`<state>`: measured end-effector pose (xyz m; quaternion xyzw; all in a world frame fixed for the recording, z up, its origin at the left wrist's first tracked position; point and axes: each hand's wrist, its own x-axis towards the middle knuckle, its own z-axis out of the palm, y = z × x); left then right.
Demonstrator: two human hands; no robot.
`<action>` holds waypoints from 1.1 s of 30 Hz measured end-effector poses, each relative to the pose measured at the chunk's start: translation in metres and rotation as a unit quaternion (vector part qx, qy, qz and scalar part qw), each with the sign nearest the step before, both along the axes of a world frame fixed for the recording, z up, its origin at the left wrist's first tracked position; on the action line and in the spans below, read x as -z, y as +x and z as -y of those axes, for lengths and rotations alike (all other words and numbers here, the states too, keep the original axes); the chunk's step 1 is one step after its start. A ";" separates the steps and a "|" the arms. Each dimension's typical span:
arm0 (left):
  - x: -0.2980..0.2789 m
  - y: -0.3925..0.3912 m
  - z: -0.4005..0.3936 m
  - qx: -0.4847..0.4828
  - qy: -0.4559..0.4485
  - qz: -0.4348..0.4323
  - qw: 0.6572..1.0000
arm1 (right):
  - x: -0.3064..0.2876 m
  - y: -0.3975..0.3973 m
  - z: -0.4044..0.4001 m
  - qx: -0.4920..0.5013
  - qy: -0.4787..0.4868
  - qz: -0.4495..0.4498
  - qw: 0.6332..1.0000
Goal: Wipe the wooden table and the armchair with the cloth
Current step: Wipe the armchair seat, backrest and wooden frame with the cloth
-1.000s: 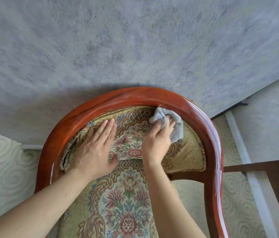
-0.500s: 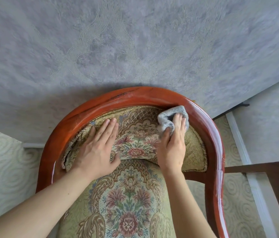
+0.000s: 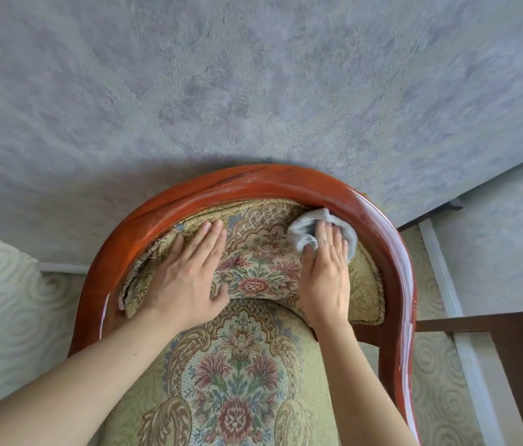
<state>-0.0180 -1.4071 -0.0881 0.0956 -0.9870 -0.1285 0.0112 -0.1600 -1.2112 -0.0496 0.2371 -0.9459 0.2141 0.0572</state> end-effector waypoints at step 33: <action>0.035 0.387 -0.146 -0.484 0.126 -0.029 0.865 | 0.033 0.252 -0.044 -0.156 -0.086 0.382 0.907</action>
